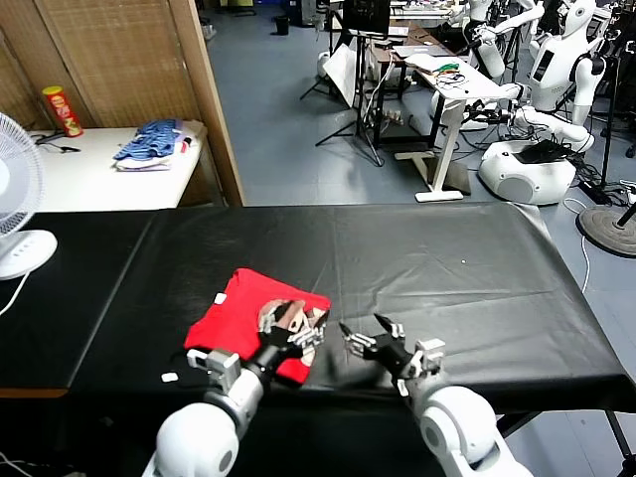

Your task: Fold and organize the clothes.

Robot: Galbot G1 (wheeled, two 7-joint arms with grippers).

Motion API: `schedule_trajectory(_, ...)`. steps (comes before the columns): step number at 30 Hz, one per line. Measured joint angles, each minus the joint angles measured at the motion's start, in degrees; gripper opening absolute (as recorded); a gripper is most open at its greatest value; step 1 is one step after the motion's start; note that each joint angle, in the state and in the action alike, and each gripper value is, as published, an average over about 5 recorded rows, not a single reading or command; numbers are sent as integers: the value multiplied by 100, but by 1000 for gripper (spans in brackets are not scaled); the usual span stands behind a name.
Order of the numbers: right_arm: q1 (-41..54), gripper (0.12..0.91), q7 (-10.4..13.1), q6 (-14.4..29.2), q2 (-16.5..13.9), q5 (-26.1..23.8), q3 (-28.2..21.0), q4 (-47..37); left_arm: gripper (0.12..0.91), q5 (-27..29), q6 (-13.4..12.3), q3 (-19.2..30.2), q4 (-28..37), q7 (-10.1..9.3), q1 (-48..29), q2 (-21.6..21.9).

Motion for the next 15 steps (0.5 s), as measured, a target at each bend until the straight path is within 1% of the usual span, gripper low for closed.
schedule_trajectory(3,248,798,146,-56,160,380,-171,-250,796,1,-48,-140,-88,-52,72,102)
schedule_trajectory(6,480,791,291,-109,325,683,-313,-536,798,-8,-71,-291,-169,-176,173,167)
schedule_trajectory(8,628,754,360,-116,439,805,-397,-747,798,-16,-86,-383,-212,-257,248,188)
schedule_trajectory(10,767,686,368,-62,544,819,-476,-964,798,-18,-103,-471,-248,-315,330,203)
schedule_trajectory(12,895,589,310,48,619,716,-549,-1175,798,-16,-124,-553,-275,-360,410,211)
schedule_trajectory(14,1017,489,169,219,650,461,-624,-1380,798,-8,-155,-631,-294,-389,487,212)
schedule_trajectory(15,1081,422,83,310,652,290,-663,-1479,798,-3,-172,-667,-301,-396,524,210)
